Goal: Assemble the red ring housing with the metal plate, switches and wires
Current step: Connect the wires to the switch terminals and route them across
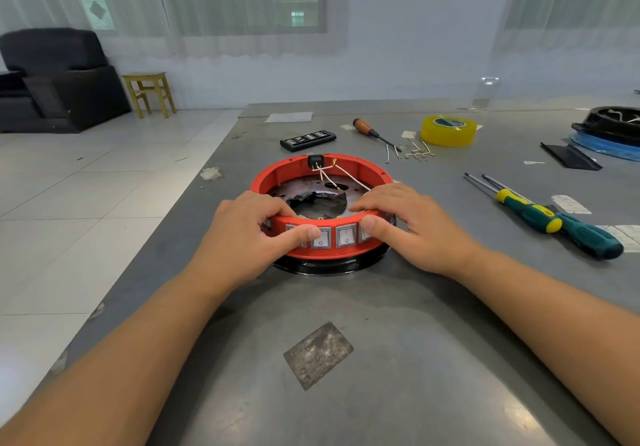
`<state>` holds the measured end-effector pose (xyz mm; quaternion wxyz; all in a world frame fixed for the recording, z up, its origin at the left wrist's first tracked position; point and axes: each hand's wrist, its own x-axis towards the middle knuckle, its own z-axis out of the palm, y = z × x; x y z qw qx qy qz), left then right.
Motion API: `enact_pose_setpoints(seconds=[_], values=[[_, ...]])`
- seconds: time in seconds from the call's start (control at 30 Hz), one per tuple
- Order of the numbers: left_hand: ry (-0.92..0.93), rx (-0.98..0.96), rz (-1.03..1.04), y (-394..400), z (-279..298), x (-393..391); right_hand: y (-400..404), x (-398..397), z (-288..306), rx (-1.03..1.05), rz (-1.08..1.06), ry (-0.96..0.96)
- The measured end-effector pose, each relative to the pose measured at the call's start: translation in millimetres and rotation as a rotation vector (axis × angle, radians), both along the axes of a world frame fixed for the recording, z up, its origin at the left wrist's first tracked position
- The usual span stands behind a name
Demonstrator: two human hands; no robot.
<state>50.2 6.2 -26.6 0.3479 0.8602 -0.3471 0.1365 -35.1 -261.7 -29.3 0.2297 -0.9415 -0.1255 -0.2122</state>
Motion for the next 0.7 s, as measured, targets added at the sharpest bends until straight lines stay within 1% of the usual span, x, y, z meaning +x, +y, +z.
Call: enact_pose_setpoints(seconds=[0.23, 0.37, 0.47, 0.6, 0.7], values=[[-0.048, -0.026, 0.051, -2, -1, -1, -8, 3, 6, 0.038, 0.04, -0.03], [0.035, -0.006, -0.061, 7, 4, 5, -14, 3, 9, 0.074, 0.062, 0.063], [0.069, 0.024, -0.141, 17, 7, 8, -16, 2, 12, 0.087, 0.076, 0.089], [0.056, -0.025, -0.124, 16, 6, 9, -16, 0, 14, 0.116, 0.075, 0.102], [0.057, -0.01, -0.111, 16, 6, 9, -16, 0, 15, 0.133, 0.077, 0.114]])
